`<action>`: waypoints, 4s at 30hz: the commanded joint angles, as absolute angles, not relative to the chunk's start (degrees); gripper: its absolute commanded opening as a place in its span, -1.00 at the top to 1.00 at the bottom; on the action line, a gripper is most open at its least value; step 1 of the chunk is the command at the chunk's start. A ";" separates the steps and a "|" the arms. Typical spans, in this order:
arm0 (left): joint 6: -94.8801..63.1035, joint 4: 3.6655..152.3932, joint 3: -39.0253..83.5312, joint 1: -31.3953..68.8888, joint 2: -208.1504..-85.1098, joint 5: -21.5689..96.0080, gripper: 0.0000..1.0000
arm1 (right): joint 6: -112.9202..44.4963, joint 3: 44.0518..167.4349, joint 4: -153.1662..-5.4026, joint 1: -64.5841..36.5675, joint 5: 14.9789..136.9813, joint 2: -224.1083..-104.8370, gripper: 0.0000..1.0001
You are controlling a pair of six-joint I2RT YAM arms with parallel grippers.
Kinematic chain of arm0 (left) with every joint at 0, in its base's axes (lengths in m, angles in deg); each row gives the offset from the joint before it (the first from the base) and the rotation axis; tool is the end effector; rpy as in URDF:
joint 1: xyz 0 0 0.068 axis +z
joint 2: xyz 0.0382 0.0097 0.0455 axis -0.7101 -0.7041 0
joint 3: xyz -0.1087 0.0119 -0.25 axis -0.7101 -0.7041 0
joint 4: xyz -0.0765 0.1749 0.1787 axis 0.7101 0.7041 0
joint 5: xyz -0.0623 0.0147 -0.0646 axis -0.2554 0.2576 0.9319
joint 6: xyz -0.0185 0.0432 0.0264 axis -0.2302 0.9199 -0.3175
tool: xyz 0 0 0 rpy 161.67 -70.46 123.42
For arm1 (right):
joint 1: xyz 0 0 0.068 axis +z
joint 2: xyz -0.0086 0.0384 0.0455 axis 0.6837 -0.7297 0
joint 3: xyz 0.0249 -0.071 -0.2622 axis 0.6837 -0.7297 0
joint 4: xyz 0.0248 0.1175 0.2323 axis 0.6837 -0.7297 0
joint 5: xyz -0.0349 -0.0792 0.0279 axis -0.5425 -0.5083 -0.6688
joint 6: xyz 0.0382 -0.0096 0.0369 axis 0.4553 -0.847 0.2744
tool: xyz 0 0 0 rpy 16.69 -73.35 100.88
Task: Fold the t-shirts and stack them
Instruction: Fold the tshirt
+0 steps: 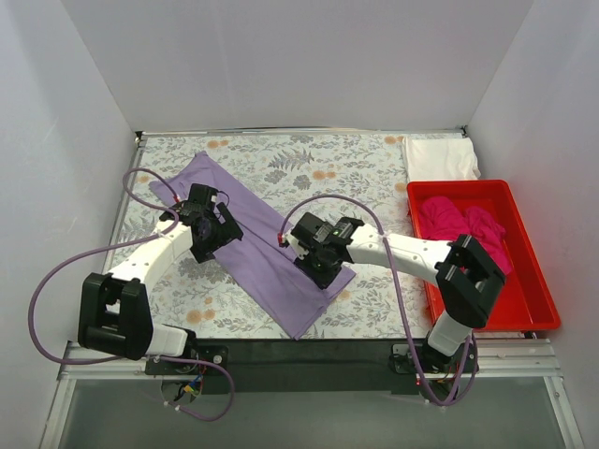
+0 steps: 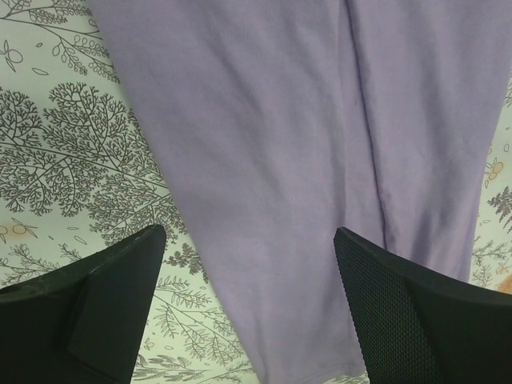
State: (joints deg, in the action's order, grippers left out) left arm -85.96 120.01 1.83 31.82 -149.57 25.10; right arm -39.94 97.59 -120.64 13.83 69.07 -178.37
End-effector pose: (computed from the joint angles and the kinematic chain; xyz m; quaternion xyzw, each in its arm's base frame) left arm 0.2500 -0.0571 0.2156 -0.5545 0.8062 -0.1281 0.1619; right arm 0.1776 0.2739 0.2139 -0.4621 0.8687 0.0921 0.1529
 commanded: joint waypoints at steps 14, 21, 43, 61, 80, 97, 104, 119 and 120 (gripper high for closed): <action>-84.55 121.53 3.35 31.10 -149.01 24.57 -0.60 | -42.96 102.88 -117.71 16.01 62.73 -187.45 0.48; -84.29 121.79 3.26 31.10 -148.57 24.48 -0.60 | -42.34 102.53 -117.45 16.10 59.46 -187.10 0.48; -84.29 121.88 2.47 31.01 -148.48 24.48 -0.60 | -42.17 97.26 -116.57 16.10 57.71 -187.72 0.49; -83.85 122.06 2.20 31.01 -148.13 23.86 -0.60 | -42.17 98.75 -119.82 15.93 60.42 -180.25 0.89; -84.03 121.79 1.68 31.01 -148.13 24.21 -0.60 | -42.17 95.50 -119.65 15.84 61.38 -179.99 0.97; -85.17 122.23 2.90 31.01 -148.48 21.58 -0.58 | -43.22 93.83 -119.73 15.84 72.03 -179.29 0.59; -84.29 121.18 8.70 31.44 -151.19 16.22 -0.53 | -39.72 94.10 -119.47 8.64 66.08 -173.31 0.29; -78.84 116.61 28.12 41.46 -173.34 11.91 -0.51 | -36.10 87.59 -112.98 -3.32 69.81 -174.80 0.23; -78.23 116.35 28.65 41.64 -174.22 11.73 -0.51 | -35.93 87.24 -112.53 -3.49 69.92 -175.06 0.23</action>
